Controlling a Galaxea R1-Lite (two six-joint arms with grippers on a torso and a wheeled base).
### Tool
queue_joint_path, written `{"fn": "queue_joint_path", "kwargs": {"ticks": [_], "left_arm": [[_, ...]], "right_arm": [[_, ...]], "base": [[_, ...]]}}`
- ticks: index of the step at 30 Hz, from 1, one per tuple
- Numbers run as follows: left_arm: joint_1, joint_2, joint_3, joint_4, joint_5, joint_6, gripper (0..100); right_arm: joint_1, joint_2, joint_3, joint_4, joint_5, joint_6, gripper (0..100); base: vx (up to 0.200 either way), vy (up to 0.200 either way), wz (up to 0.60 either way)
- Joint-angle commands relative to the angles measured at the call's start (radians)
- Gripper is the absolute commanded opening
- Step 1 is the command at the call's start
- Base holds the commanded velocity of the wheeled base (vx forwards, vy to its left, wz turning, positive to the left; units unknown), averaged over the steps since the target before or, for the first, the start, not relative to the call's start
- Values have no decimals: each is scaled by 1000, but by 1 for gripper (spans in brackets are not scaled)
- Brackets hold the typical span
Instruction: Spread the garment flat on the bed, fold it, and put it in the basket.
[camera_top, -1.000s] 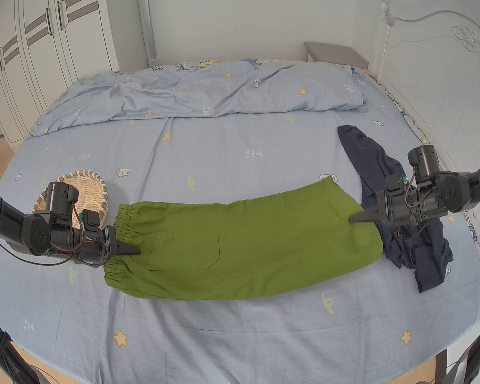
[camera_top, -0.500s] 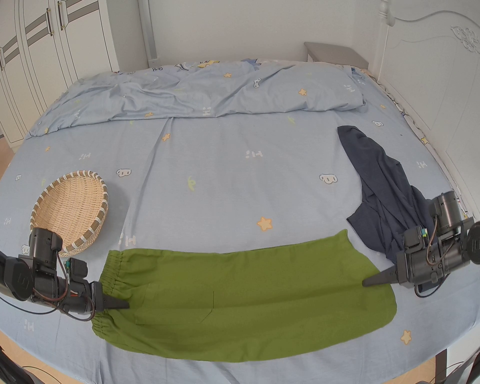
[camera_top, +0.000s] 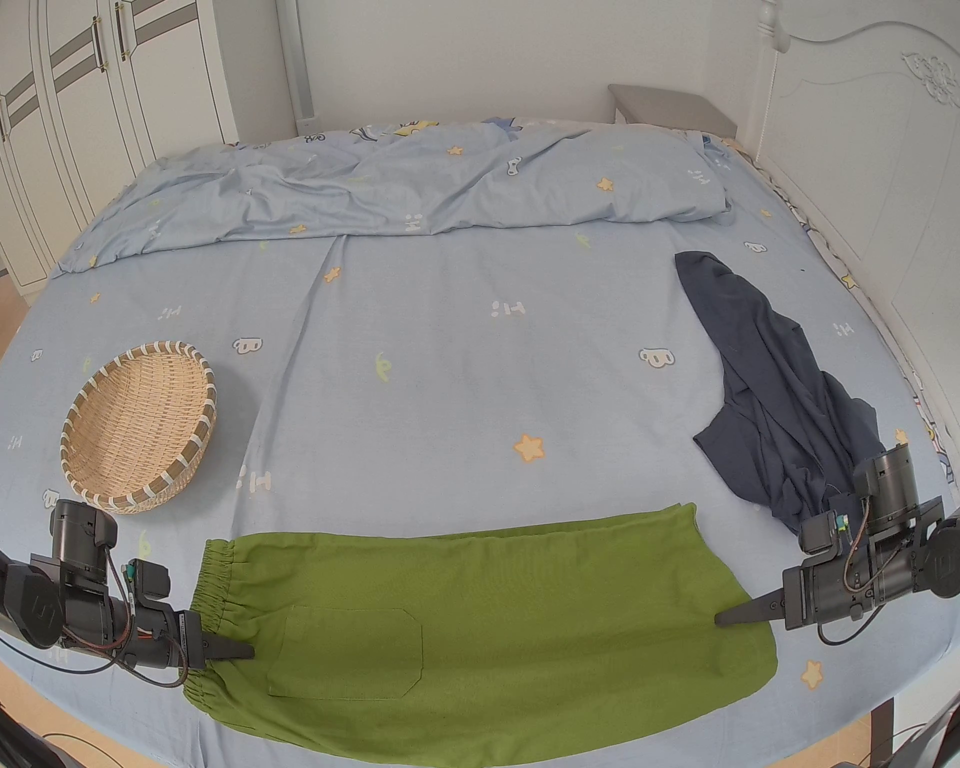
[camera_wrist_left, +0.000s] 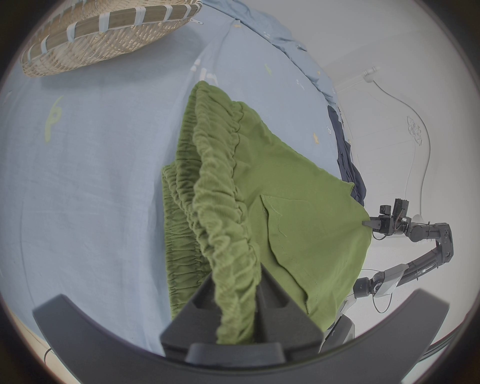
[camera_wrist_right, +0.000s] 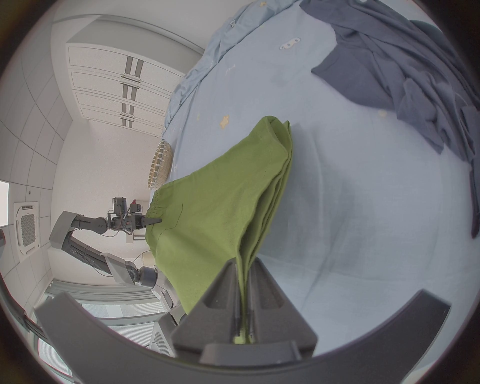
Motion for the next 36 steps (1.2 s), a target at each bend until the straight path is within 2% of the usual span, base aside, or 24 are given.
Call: {"fn": "queue_joint_path", "kwargs": {"ticks": [1, 8, 13, 17, 19, 20, 22, 26, 28, 29, 30, 32, 35, 36], "left_arm": [[-1, 4, 16, -7, 0, 1, 0], [1, 6, 16, -10, -2, 2, 0], [13, -16, 36, -18, 4, 50, 0], [30, -39, 61, -38, 104, 116, 0], [39, -37, 62, -53, 164, 125, 0], [39, -37, 62, -53, 164, 125, 0], [57, -39, 64, -84, 185, 128, 0], [59, -51, 64, -113, 190, 128, 0], [54, -82, 64, -122, 190, 125, 0], [54, -82, 64, -122, 190, 125, 0], [47, -103, 64, -120, 189, 117, 0], [47, -108, 65, -120, 189, 117, 0], [47, -114, 68, -122, 190, 120, 0], [48, -123, 70, -123, 190, 120, 0]], "right_arm": [[8, 48, 23, -24, 2, -1, 100], [-8, 56, 34, -76, 2, 1, 100], [-52, 53, 23, -139, 2, 11, 100], [-35, 1, 6, -153, 4, 45, 100], [-8, -52, -3, -153, 4, 85, 100], [-8, -52, -3, -153, 4, 85, 100], [43, -93, -17, -154, 4, 131, 100], [78, -124, -32, -154, 4, 146, 100], [141, -131, -43, -154, 10, 168, 100], [141, -131, -43, -154, 10, 168, 100], [199, -125, -46, -154, 22, 202, 100], [235, -116, -46, -156, 33, 209, 100], [250, -58, -45, -159, 59, 205, 100], [250, -26, -35, -165, 86, 205, 100]], "base": [[0, 0, 0], [0, 0, 0], [0, 0, 0], [0, 0, 0], [0, 0, 0], [0, 0, 0], [0, 0, 0], [0, 0, 0], [0, 0, 0], [0, 0, 0], [0, 0, 0], [0, 0, 0], [0, 0, 0], [0, 0, 0]]}}
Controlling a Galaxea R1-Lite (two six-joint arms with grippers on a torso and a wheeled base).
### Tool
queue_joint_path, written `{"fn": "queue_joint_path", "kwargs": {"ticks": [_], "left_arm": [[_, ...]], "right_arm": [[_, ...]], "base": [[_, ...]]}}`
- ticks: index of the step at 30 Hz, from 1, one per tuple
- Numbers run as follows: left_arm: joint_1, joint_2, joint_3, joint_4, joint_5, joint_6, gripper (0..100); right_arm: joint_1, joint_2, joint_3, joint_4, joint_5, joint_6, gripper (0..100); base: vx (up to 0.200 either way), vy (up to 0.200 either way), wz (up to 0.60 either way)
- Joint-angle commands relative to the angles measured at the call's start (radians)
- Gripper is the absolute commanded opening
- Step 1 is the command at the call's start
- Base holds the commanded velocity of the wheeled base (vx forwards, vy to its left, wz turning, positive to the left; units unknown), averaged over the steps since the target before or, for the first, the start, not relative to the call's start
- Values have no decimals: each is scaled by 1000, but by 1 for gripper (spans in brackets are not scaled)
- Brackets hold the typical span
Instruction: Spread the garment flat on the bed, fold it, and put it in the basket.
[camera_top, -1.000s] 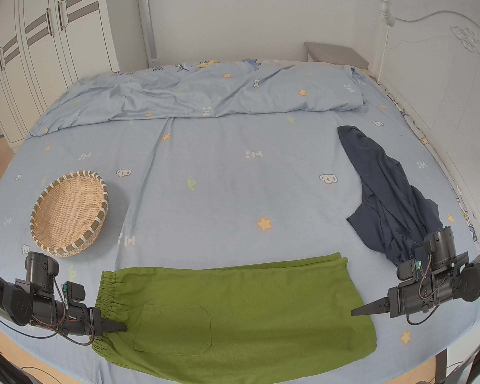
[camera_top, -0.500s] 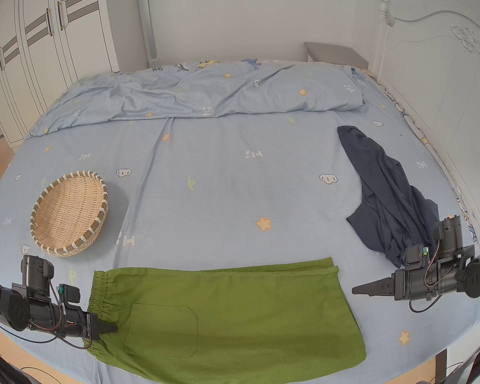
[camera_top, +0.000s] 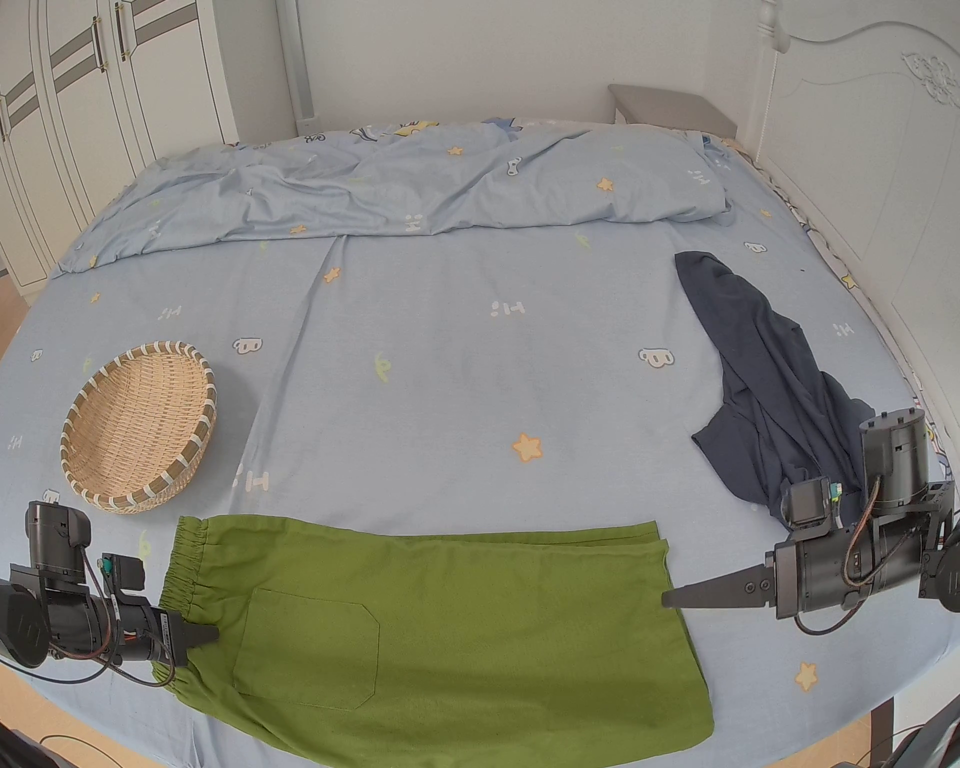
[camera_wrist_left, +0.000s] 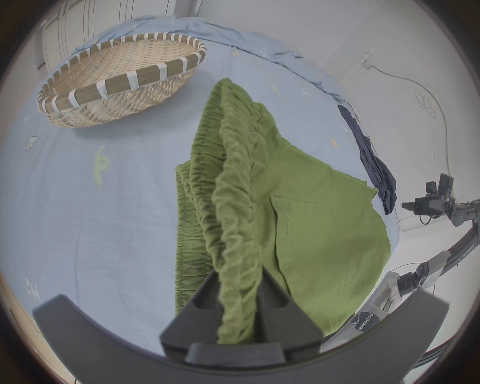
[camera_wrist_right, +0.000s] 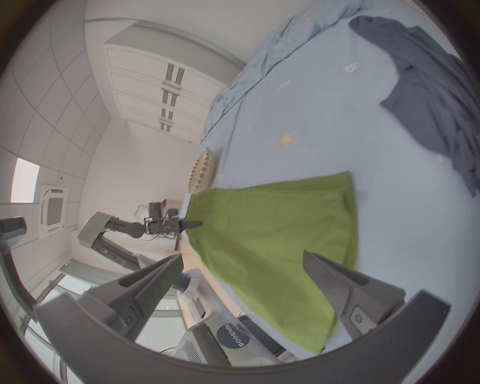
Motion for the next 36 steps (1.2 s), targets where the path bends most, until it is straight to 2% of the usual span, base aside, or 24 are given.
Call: {"fn": "queue_joint_path", "kwargs": {"ticks": [1, 2, 5, 8, 12, 13, 17, 20, 21, 22, 23, 29, 36], "left_arm": [[-2, -38, 5, -4, 0, 0, 0], [3, -54, 6, -4, 1, 3, 0], [1, -57, 5, -4, 1, 3, 0], [-5, -57, 6, -6, 1, 3, 0], [-3, -54, 6, -4, 1, 2, 0], [-2, -54, 5, -6, 1, 2, 0], [-2, -55, 0, -6, 1, 0, 0], [7, -57, -6, -6, 1, -3, 0], [9, -57, -6, -6, 1, -3, 0], [10, -57, -9, -4, 1, -3, 0], [17, -57, -11, -4, 1, -3, 0], [21, -57, -14, -6, 1, -1, 0], [23, -66, -12, -4, 3, -1, 0]], "right_arm": [[43, 76, 6, -9, 43, 6, 100], [43, 100, 20, -14, 93, 6, 100], [41, 128, 38, -8, 162, 14, 100], [49, 145, 61, -3, 191, 14, 100], [80, 177, 103, -12, 192, 5, 100], [103, 200, 117, -15, 180, -6, 100], [115, 250, 121, -20, 169, -63, 100], [126, 359, 121, -26, 37, -144, 100], [127, 365, 120, -28, 23, -150, 100], [127, 393, 121, -40, -32, -175, 100], [126, 402, 124, -55, -56, -184, 100], [107, 404, 124, -88, -64, -173, 100], [46, 405, 92, -89, -65, -147, 100]], "base": [[0, 0, 0], [0, 0, 0], [0, 0, 0], [0, 0, 0], [0, 0, 0], [0, 0, 0], [0, 0, 0], [0, 0, 0], [0, 0, 0], [0, 0, 0], [0, 0, 0], [0, 0, 0], [0, 0, 0]]}}
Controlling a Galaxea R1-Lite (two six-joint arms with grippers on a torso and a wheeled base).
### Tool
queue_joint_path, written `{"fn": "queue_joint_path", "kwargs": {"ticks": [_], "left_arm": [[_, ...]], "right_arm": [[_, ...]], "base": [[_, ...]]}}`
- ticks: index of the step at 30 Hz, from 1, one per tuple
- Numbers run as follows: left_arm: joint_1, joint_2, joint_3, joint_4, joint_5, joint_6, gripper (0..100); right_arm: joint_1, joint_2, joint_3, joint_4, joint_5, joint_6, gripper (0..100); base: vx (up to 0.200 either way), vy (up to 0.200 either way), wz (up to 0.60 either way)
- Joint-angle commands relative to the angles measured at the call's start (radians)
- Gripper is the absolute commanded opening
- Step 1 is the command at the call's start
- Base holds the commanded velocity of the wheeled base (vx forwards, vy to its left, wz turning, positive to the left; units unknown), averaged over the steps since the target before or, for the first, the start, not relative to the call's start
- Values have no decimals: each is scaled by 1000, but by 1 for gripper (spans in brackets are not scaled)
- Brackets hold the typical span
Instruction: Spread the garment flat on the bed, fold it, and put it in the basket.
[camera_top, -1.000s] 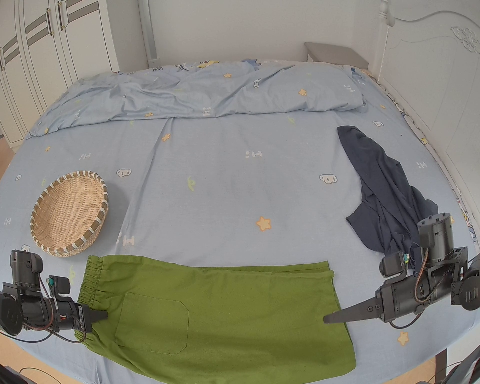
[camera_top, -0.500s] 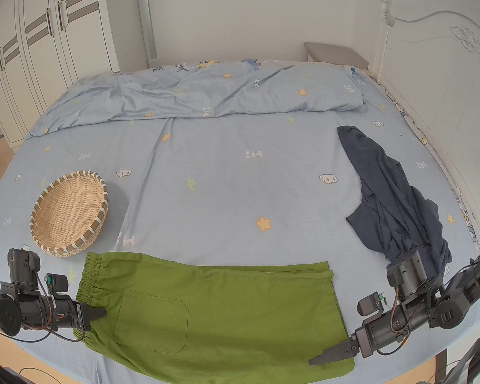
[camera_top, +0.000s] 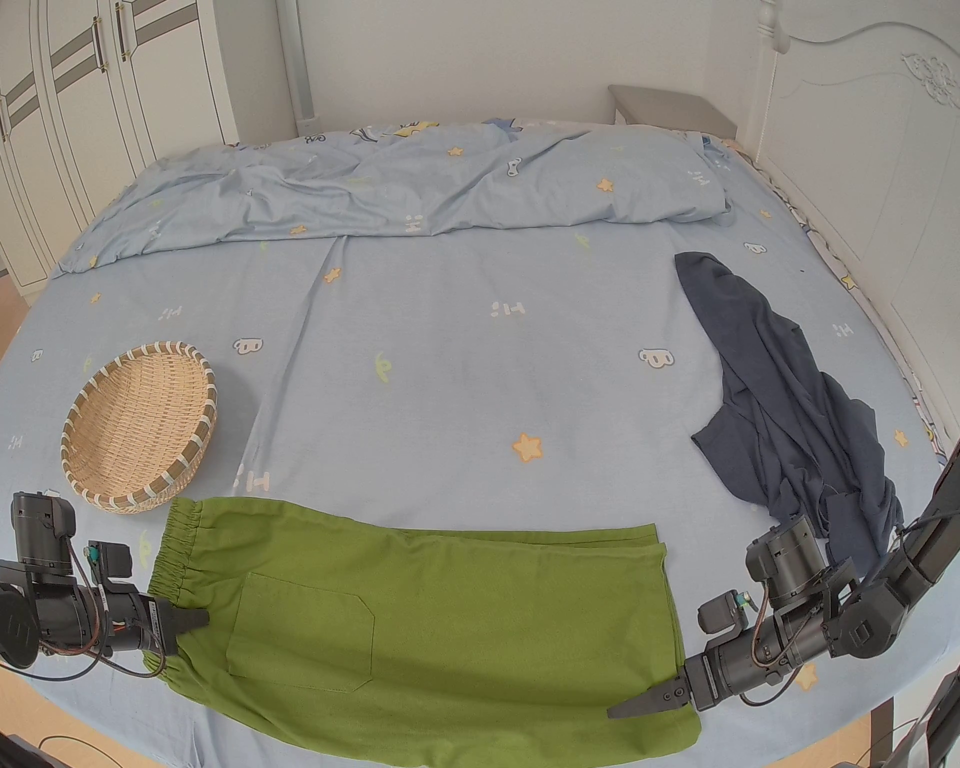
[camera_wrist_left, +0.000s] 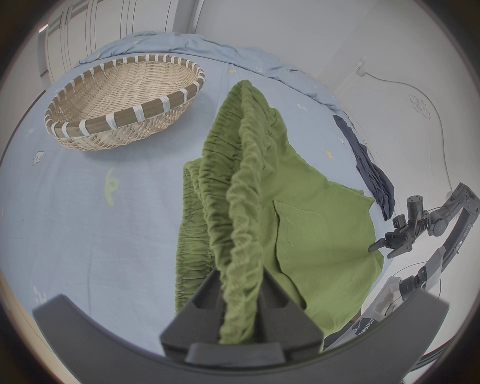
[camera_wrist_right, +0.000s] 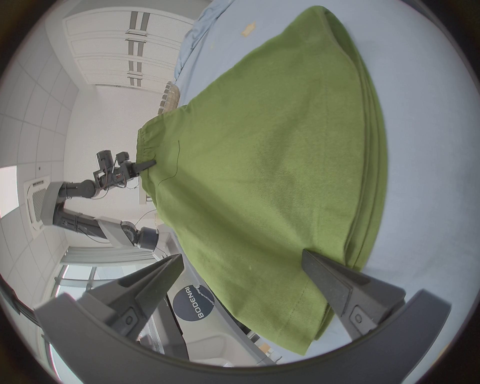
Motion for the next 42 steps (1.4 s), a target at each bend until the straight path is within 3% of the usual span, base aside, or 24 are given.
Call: {"fn": "queue_joint_path", "kwargs": {"ticks": [1, 5, 11, 18, 23, 31, 38, 40, 42], "left_arm": [[2, -4, 2, -1, 3, 2, 0], [-1, -17, 11, 1, 1, 0, 0], [-12, -81, -7, 67, 0, -9, 0], [-15, -153, -78, 193, 1, -14, 0], [-12, -185, -165, 272, 14, -12, 0], [-3, -251, -349, 536, 41, 0, 0], [-15, -247, -391, 568, 46, 45, 0], [-50, -247, -378, 582, 83, 74, 0], [-130, -248, -389, 610, 208, 72, 0]], "right_arm": [[-33, 13, -16, -2, -8, 11, 100], [-41, -16, -9, -6, -5, 14, 100], [-41, -240, 25, -55, 21, 73, 100], [-84, -488, -30, -49, 27, 205, 100], [-112, -516, -119, -3, 26, 214, 100], [-118, -518, -234, 55, 24, 214, 100], [-135, -521, -233, 61, 24, 214, 100], [-144, -542, -230, 87, 23, 212, 100], [-147, -571, -240, 118, 23, 211, 100]], "base": [[0, 0, 0], [0, 0, 0], [0, 0, 0], [0, 0, 0], [0, 0, 0], [0, 0, 0], [0, 0, 0], [0, 0, 0], [0, 0, 0]]}}
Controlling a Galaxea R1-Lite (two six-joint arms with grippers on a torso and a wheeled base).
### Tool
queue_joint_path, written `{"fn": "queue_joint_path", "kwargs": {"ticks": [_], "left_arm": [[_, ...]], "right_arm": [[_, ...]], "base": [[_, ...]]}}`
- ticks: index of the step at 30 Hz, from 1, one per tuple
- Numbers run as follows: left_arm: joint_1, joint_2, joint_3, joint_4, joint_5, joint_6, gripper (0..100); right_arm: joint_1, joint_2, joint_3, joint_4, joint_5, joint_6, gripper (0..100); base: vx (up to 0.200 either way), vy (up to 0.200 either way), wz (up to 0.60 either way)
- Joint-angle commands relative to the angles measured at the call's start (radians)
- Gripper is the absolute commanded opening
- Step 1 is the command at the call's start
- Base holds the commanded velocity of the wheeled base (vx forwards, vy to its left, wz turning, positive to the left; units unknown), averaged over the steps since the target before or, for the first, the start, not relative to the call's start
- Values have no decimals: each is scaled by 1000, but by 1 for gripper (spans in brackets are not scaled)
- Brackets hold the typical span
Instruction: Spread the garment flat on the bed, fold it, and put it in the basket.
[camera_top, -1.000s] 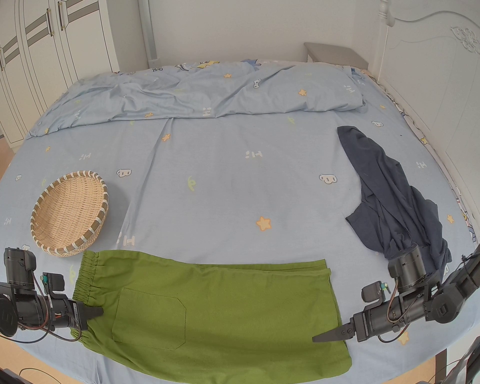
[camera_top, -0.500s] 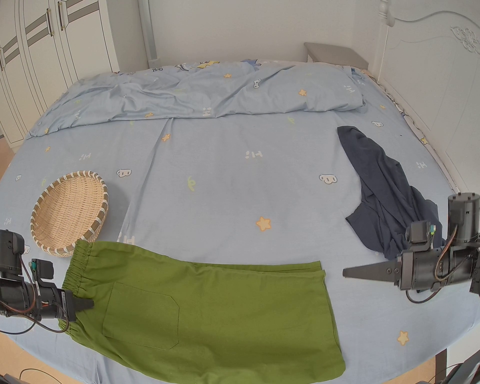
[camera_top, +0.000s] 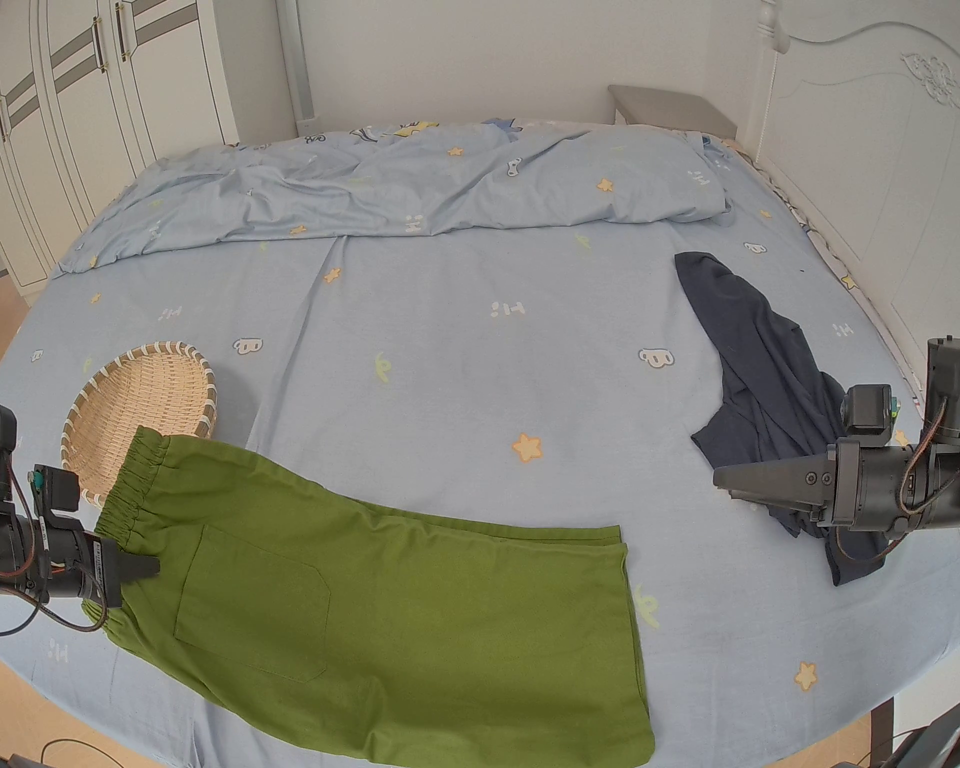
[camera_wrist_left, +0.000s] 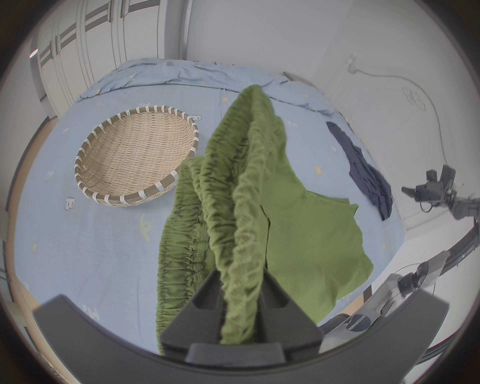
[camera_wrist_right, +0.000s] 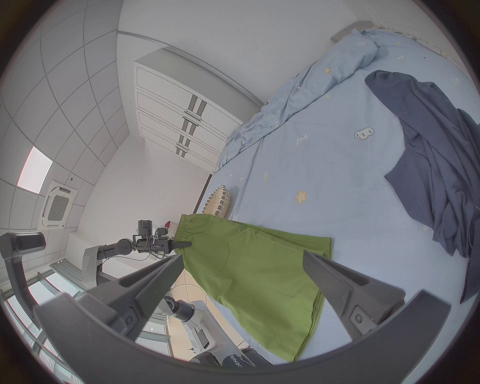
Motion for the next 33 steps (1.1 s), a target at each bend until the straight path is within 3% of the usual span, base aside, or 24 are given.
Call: {"fn": "queue_joint_path", "kwargs": {"ticks": [1, 3, 10, 13, 17, 18, 20, 25, 33], "left_arm": [[-102, -7, -9, 30, 169, 8, 0], [-102, -12, -12, 33, 218, 3, 0], [-83, -53, -26, 62, 229, -3, 0], [-163, -62, -63, 139, 234, -12, 0], [-298, -61, -148, 235, 268, -150, 0], [-298, -61, -148, 235, 268, -150, 0], [-415, -59, -205, 263, 318, -256, 0], [-553, -44, -251, 281, 334, -322, 0], [-649, 42, -306, 287, 338, -400, 0]], "right_arm": [[-10, -55, -13, 40, 0, -2, 100], [-10, -69, -17, 44, 0, -2, 100], [-16, -90, -31, 70, 0, -2, 100], [-24, -90, -34, 72, 0, -2, 100], [-41, -88, -36, 72, 0, -2, 100], [-41, -88, -36, 72, 0, -2, 100], [-46, -88, -36, 72, 0, -2, 100], [-46, -85, -36, 72, 0, -2, 100], [-49, -82, -36, 72, -1, -2, 100]], "base": [[0, 0, 0], [0, 0, 0], [0, 0, 0], [0, 0, 0], [0, 0, 0], [0, 0, 0], [0, 0, 0], [0, 0, 0], [0, 0, 0]]}}
